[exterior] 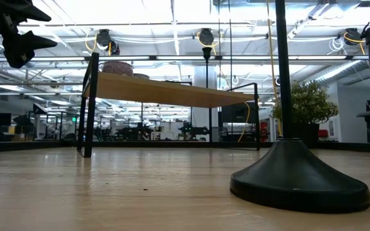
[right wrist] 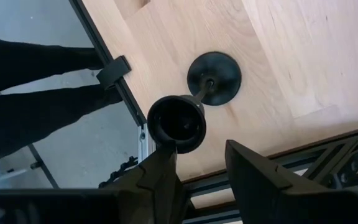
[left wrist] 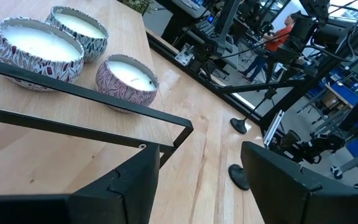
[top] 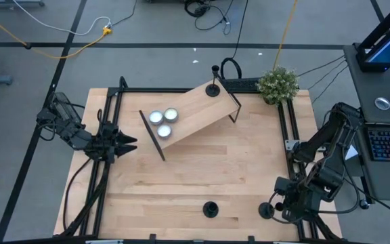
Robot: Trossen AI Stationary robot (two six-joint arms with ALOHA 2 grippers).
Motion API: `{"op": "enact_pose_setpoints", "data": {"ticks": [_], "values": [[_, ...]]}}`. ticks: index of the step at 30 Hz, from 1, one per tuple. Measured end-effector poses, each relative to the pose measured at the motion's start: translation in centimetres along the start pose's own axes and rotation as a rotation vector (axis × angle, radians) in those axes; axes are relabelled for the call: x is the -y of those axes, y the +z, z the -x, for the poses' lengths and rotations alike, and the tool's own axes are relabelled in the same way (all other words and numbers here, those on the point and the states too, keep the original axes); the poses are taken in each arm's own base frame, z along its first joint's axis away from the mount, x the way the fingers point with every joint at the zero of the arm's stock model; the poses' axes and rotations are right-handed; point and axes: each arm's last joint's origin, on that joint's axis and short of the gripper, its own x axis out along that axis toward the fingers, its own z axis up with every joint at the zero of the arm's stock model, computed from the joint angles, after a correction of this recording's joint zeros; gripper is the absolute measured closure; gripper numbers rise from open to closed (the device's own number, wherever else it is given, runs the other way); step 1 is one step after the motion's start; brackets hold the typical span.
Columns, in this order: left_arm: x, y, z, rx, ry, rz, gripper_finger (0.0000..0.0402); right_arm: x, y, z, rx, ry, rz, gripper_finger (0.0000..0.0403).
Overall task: Pick & Place candle stick holders
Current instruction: Put the right black candle holder on the shelf
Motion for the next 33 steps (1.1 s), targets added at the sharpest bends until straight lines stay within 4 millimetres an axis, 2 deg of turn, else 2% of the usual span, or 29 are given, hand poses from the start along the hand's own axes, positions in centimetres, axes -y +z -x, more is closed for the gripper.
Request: {"op": "enact_pose_setpoints", "data": {"ticks": [8, 33], "values": [[0.00, 0.00, 0.00, 0.000, 0.000, 0.003, 0.0169, 0.01, 0.16, 0.01, 0.054, -0.001, -0.001, 0.0273], [0.00, 0.00, 0.00, 0.000, 0.000, -0.001, 0.0169, 0.05, 0.16, -0.04, 0.052, -0.004, 0.015, 0.0273]]}}
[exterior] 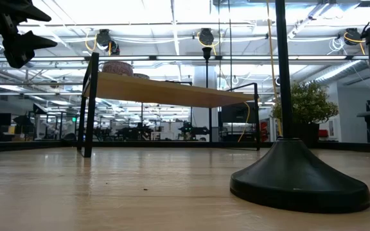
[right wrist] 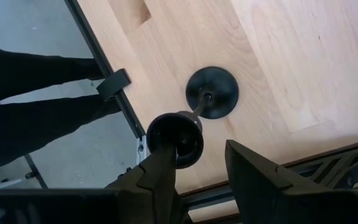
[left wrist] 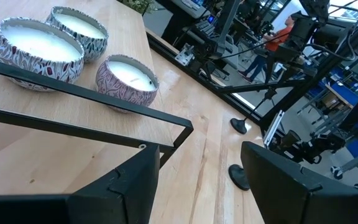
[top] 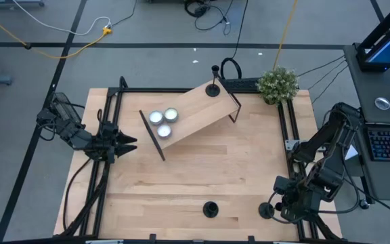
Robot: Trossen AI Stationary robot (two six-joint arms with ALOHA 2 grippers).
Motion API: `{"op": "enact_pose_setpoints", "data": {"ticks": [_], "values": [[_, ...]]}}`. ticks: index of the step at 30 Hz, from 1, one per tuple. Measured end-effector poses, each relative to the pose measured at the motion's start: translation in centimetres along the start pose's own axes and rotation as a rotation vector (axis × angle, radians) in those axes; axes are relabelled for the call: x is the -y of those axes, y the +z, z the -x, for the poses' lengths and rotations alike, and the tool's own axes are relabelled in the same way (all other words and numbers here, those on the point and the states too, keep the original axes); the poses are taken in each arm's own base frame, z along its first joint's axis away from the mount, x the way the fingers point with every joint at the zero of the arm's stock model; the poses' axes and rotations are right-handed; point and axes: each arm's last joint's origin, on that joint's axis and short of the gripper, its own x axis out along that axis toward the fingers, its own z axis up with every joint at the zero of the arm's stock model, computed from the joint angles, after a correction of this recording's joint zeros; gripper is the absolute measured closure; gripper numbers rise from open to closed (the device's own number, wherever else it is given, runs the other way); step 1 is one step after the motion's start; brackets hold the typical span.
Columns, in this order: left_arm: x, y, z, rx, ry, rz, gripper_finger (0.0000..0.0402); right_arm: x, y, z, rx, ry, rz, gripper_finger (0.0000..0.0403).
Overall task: Pick & Place candle stick holders
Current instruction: Put the right black candle holder on the shelf
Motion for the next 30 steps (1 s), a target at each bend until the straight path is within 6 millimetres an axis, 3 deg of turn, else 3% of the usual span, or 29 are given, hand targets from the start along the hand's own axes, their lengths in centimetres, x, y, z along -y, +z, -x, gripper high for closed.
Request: {"op": "enact_pose_setpoints", "data": {"ticks": [12, 16, 21, 30], "values": [[0.0, 0.0, 0.0, 0.000, 0.000, 0.003, 0.0169, 0.9, -0.2, -3.2, -0.030, 0.018, -0.036, 0.0277], [0.0, 0.0, 0.0, 0.000, 0.001, 0.006, 0.0169, 0.9, -0.2, -3.3, -0.030, 0.020, -0.054, 0.0311], [0.0, 0.0, 0.0, 0.000, 0.001, 0.006, 0.0169, 1.1, 0.0, -3.3, -0.030, 0.002, -0.065, 0.0383], [0.0, 0.0, 0.0, 0.001, 0.000, 0.007, 0.0169, 1.4, 2.2, -2.4, 0.017, 0.085, -0.140, 0.0389]]}}
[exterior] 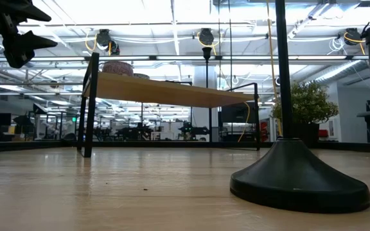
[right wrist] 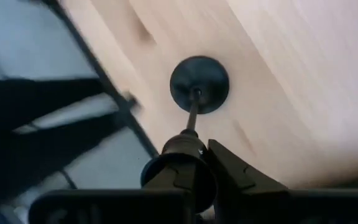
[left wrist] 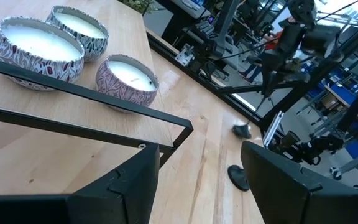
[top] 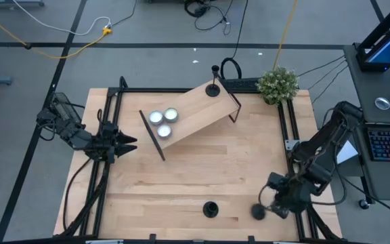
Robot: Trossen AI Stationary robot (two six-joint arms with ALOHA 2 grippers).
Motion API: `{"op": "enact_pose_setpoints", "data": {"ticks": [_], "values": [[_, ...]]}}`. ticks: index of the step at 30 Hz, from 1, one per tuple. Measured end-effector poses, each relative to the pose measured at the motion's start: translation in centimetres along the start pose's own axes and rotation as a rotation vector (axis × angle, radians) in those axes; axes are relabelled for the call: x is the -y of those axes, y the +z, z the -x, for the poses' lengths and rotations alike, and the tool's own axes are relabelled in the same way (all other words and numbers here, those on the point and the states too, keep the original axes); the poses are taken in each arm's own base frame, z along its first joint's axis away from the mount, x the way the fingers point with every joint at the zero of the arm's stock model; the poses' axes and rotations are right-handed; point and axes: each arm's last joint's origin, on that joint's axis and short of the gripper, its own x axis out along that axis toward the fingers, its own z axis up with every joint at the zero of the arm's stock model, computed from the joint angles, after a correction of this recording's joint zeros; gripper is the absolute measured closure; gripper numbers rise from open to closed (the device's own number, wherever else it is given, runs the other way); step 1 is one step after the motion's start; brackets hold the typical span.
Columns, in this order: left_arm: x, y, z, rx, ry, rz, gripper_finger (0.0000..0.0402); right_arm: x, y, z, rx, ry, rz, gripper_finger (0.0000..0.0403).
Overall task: Pick & Place candle stick holders
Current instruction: Put the right black candle holder on the shelf
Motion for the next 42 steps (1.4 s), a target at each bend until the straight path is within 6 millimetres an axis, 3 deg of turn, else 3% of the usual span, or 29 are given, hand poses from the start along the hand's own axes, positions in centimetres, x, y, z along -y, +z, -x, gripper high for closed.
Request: {"op": "enact_pose_setpoints", "data": {"ticks": [8, 13, 18, 23, 31, 37, 42], "values": [[0.0, 0.0, 0.0, -0.001, 0.000, -0.002, 0.0169, -0.5, 3.4, 2.4, 0.143, 0.218, 0.006, 0.0390], [0.0, 0.0, 0.0, -0.001, 0.000, -0.009, 0.0169, 0.1, 5.0, 4.4, 0.204, 0.236, -0.018, 0.0390], [0.0, 0.0, 0.0, -0.002, -0.001, -0.050, 0.0169, 0.3, 6.5, 7.3, 0.284, 0.191, -0.026, 0.0390], [0.0, 0.0, 0.0, -0.002, -0.001, -0.095, 0.0169, 0.2, 8.1, 11.3, 0.472, 0.185, -0.014, 0.0390], [0.1, 0.1, 0.0, 0.017, -0.004, -0.104, 0.0169, 1.4, 10.8, 16.2, 0.634, -0.008, 0.005, 0.0390], [1.3, 1.7, -0.4, 0.234, 0.029, -0.041, 0.0169, 2.3, 13.4, 18.8, 0.729, -0.122, 0.102, 0.0390], [3.3, 3.3, -1.3, 0.422, 0.077, -0.186, 0.0170, 3.9, 15.8, 20.4, 0.783, -0.256, 0.166, 0.0390]]}}
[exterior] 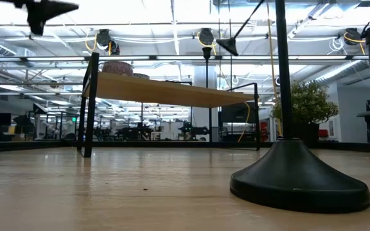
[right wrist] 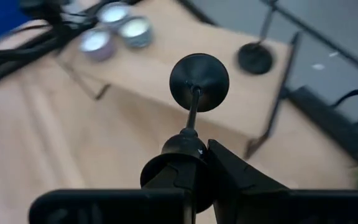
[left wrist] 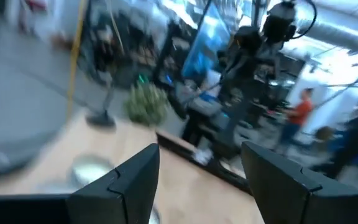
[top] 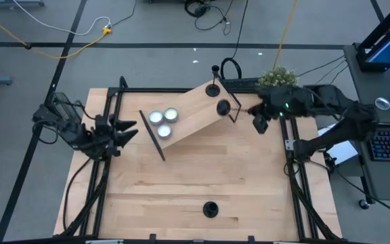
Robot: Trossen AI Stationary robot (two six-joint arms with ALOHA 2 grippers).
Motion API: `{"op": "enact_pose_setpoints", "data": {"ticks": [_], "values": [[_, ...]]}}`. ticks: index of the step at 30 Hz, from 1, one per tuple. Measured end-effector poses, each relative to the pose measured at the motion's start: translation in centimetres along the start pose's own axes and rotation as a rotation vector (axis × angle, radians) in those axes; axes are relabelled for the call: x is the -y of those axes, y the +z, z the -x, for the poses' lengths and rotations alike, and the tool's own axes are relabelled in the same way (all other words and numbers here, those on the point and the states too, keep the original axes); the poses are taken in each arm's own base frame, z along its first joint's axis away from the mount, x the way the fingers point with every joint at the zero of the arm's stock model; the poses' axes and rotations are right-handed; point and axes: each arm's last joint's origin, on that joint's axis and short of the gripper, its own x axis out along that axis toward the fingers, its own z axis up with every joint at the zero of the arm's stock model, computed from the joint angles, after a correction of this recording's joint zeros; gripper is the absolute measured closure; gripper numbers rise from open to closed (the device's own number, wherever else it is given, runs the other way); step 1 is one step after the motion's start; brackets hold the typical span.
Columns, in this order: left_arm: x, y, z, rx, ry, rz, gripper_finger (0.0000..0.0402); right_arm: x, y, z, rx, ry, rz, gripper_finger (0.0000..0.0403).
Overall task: Pick & Place candle stick holders
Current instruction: Put the right black candle holder on the shelf
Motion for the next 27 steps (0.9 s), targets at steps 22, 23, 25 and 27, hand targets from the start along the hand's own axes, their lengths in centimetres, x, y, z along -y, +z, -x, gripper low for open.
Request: {"op": "enact_pose_setpoints", "data": {"ticks": [22, 23, 25, 27], "values": [[6.9, 2.3, -8.3, -0.090, 0.318, -0.462, 0.0170, 5.5, 4.0, -6.1, -0.162, -0.074, 0.022, 0.0390], [6.9, 2.2, -8.3, -0.093, 0.319, -0.462, 0.0170, 5.6, 4.0, -6.5, -0.184, -0.073, 0.016, 0.0390], [6.9, 2.2, -8.4, -0.091, 0.323, -0.447, 0.0170, 6.0, 3.9, -6.9, -0.222, -0.070, 0.002, 0.0390], [6.9, 2.1, -8.4, -0.090, 0.324, -0.431, 0.0170, 6.3, 3.9, -7.1, -0.246, -0.053, -0.013, 0.0390]]}}
